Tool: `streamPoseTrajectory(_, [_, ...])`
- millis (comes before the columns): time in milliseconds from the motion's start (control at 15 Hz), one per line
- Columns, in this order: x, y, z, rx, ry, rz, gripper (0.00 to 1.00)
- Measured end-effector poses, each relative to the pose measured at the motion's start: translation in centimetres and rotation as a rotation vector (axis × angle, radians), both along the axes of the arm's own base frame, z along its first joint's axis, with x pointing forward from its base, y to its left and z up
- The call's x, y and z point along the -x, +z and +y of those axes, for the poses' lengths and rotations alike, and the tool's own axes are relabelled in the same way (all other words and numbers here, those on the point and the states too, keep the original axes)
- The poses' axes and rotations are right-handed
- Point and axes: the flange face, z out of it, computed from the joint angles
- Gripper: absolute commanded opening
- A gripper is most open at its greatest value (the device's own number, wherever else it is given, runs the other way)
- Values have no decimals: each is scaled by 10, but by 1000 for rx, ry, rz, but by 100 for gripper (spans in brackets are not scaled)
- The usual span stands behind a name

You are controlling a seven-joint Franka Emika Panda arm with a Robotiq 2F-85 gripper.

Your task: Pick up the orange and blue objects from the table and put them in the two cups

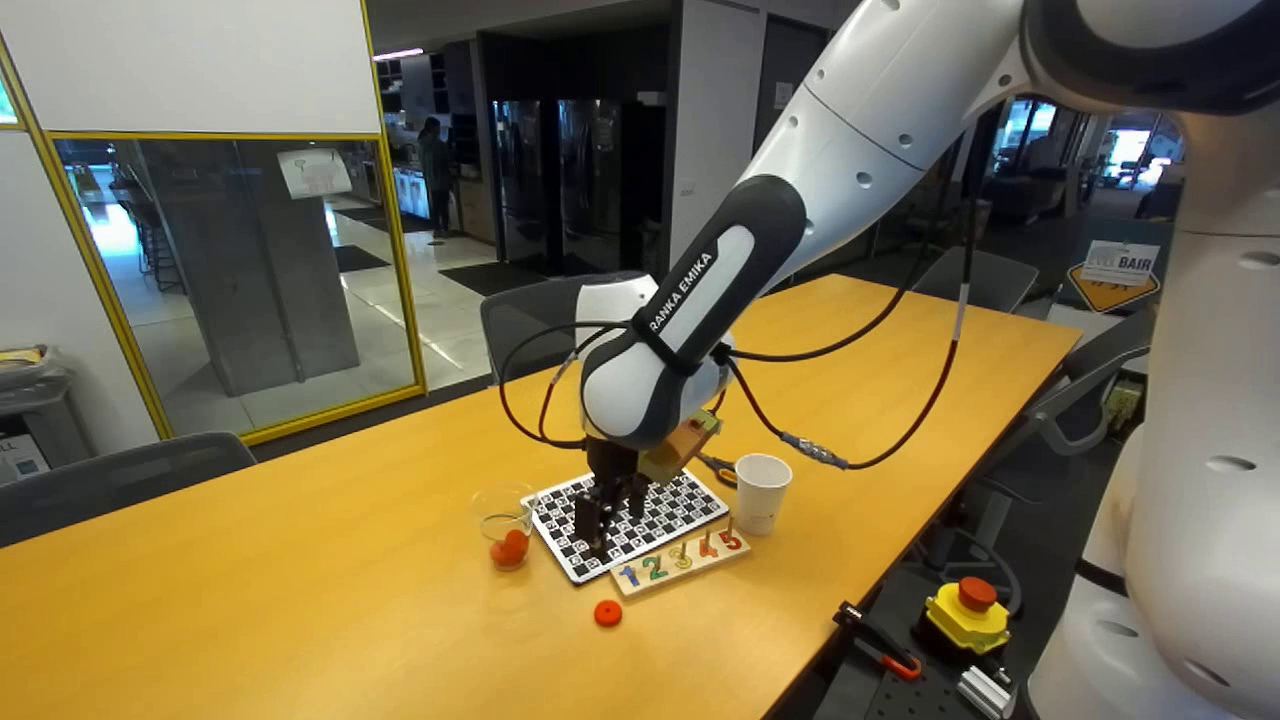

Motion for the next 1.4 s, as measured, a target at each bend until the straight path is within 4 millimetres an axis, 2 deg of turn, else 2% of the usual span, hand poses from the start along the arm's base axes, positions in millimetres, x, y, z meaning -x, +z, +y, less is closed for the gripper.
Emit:
streamPoseTrajectory(333, [18, -24, 15, -4, 274, 42, 100])
streamPoseTrajectory(933, [30, -71, 49, -13, 752, 43, 100])
streamPoseTrajectory(1400, [29, -88, 51, 4, 1050, -12, 100])
